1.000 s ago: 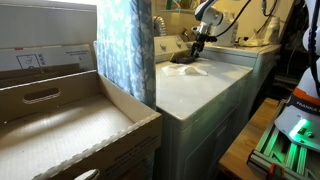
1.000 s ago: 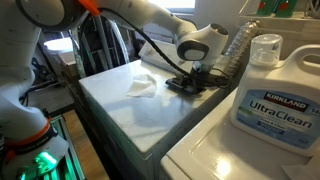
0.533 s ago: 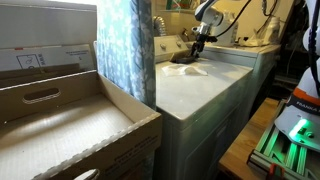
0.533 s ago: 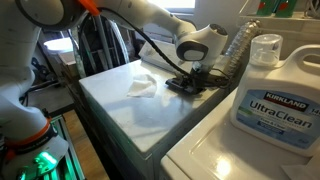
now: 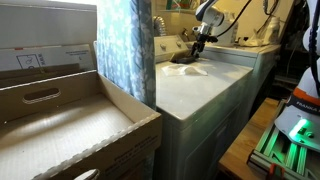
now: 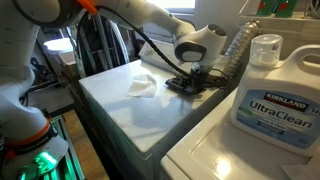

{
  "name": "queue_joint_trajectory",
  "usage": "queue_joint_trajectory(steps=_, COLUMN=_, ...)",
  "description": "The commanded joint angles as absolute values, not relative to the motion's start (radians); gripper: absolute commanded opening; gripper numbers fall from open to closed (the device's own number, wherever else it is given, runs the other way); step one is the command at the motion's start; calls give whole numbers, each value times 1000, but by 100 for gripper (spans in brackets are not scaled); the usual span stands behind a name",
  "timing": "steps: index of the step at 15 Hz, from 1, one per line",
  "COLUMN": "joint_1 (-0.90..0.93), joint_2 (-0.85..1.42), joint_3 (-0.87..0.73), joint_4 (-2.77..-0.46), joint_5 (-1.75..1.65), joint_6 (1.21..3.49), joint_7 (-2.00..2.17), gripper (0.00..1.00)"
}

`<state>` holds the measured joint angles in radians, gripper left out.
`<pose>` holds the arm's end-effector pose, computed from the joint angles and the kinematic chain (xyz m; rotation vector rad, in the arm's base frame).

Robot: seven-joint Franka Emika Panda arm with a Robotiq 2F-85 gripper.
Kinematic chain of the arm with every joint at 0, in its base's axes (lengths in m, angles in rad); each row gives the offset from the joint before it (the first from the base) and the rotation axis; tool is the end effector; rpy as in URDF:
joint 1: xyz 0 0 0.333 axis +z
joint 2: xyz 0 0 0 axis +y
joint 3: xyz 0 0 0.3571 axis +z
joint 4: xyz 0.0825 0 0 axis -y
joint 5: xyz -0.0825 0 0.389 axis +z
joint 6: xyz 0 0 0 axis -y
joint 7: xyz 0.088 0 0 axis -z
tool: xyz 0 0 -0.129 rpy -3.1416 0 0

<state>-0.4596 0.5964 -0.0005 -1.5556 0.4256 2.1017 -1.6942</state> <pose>0.6609 -0.2967 0.3092 -2.5368 -1.3974 -0.4305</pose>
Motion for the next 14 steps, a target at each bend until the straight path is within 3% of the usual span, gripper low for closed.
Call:
queue_joint_trajectory(steps=1, joint_1=-455, joint_2=622, joint_3=-4, joint_4=-1541, joint_5=407, joint_6=2124, joint_7=-1763, gripper=100)
queue_joint_trajectory(steps=14, joint_1=-453, joint_2=630, joint_3=-5, joint_4=-1534, joint_5=388, joint_6=2106, joint_7=-1903, gripper=100)
